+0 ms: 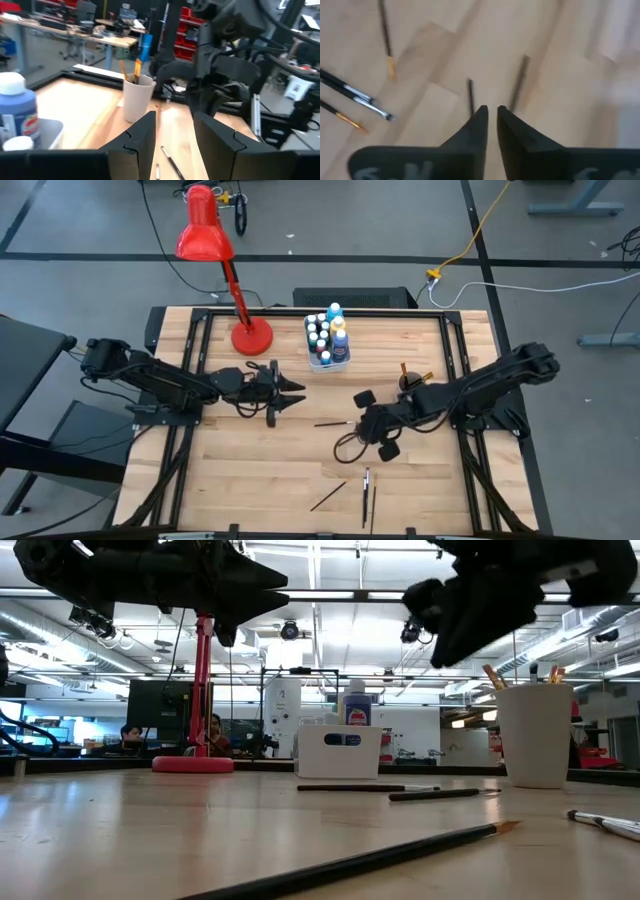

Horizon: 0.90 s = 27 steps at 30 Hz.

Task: Pick & Place Paint Supplies
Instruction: Put the silver paint brush into the gray cup

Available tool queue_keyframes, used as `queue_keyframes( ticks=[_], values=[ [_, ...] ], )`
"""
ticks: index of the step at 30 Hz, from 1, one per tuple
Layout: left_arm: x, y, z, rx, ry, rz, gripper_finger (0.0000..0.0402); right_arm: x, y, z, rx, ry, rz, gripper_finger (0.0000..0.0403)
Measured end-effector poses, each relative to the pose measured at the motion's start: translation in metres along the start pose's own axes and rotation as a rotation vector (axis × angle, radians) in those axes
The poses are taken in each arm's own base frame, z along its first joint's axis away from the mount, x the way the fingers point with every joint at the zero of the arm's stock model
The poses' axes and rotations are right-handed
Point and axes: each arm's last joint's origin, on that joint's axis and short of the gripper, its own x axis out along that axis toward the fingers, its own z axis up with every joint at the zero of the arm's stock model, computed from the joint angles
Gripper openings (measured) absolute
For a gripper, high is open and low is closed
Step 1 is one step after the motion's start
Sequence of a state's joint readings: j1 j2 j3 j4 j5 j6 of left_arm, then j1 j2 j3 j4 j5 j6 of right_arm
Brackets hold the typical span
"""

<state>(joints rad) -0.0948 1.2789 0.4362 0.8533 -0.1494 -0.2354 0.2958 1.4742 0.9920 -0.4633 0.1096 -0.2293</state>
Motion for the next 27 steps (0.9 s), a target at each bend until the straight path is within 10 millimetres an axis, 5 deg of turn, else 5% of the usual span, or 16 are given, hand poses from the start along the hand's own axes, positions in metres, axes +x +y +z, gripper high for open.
queue_keyframes(
  ticks=[9,14,19,27],
  values=[
    [0.0,0.001,0.0,-0.004,-0.002,0.025,0.0144,0.028,0.009,-0.03,0.025,-0.083,-0.015,0.0112],
    [0.0,0.001,0.0,-0.004,-0.003,0.03,0.0144,0.05,0.021,-0.071,0.095,-0.242,0.01,0.0115],
    [0.0,0.001,0.0,0.003,-0.005,0.034,0.0144,0.052,0.027,-0.099,0.126,-0.442,-0.03,0.0116],
    [0.0,0.001,0.0,0.012,-0.009,0.046,0.0144,0.072,0.028,-0.109,0.228,-0.404,0.019,0.0116]
  ],
)
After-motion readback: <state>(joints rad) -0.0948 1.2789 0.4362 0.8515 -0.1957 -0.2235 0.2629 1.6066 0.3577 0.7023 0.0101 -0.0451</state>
